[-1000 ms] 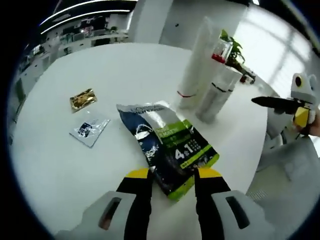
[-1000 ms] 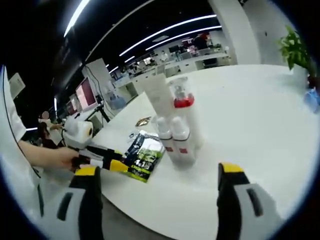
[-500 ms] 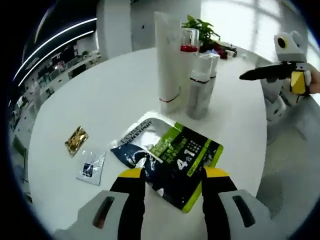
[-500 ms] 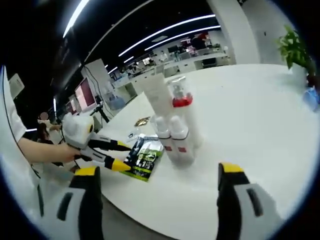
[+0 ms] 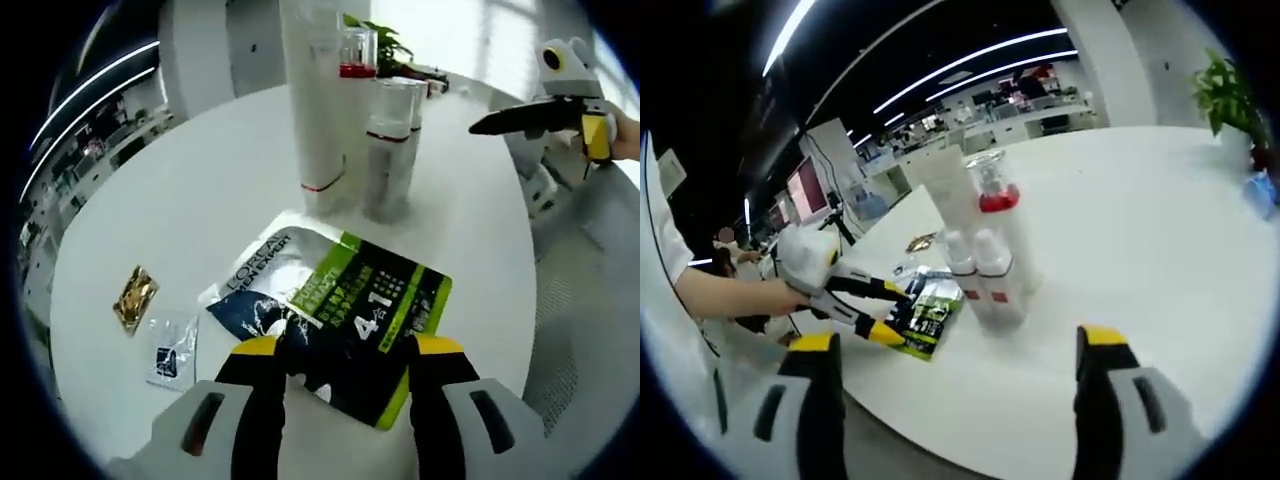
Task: Arrange the skincare products in the storage area until every visible bottle or jar stands upright without overlapping.
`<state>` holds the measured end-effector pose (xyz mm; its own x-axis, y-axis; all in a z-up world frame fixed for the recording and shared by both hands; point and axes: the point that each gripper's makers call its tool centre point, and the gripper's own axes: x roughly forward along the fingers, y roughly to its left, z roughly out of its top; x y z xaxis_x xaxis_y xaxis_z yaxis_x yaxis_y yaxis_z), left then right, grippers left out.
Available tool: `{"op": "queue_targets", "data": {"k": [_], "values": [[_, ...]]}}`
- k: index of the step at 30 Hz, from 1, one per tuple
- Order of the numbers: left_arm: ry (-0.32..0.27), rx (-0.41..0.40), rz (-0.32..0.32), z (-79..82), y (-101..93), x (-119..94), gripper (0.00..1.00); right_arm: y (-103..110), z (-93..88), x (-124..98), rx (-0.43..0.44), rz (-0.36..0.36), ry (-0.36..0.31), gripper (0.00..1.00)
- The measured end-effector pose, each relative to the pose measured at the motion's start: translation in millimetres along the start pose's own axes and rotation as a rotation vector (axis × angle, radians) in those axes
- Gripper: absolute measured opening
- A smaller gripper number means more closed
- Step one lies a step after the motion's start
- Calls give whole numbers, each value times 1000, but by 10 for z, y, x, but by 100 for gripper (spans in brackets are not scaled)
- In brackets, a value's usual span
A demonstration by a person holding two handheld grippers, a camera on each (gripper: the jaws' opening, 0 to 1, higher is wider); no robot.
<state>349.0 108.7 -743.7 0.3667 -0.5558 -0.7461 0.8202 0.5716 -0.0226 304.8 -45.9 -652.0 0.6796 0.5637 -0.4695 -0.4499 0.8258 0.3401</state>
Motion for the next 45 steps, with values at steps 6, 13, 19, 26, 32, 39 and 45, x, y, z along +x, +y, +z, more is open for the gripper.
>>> {"op": "queue_targets", "data": {"k": [6, 13, 19, 26, 32, 39, 45], "values": [[5, 0, 1, 4, -6, -4, 46, -3, 1, 0, -1, 0, 0, 98], [14, 3, -2, 8, -26, -14, 49, 4, 4, -2, -2, 1, -2, 98], [9, -3, 6, 32, -17, -44, 49, 15, 8, -7, -5, 4, -3, 98], [5, -13, 17, 43, 12, -115, 50, 33, 22, -16, -15, 6, -6, 98], [1, -28, 30, 46, 20, -202, 55, 63, 38, -21, -25, 11, -9, 98], [-26, -97, 43, 62, 37, -366, 60, 103, 78, -23, -40, 20, -16, 98], [-69, -159, 58, 109, 45, -476, 67, 129, 87, -38, -51, 27, -16, 99]]}}
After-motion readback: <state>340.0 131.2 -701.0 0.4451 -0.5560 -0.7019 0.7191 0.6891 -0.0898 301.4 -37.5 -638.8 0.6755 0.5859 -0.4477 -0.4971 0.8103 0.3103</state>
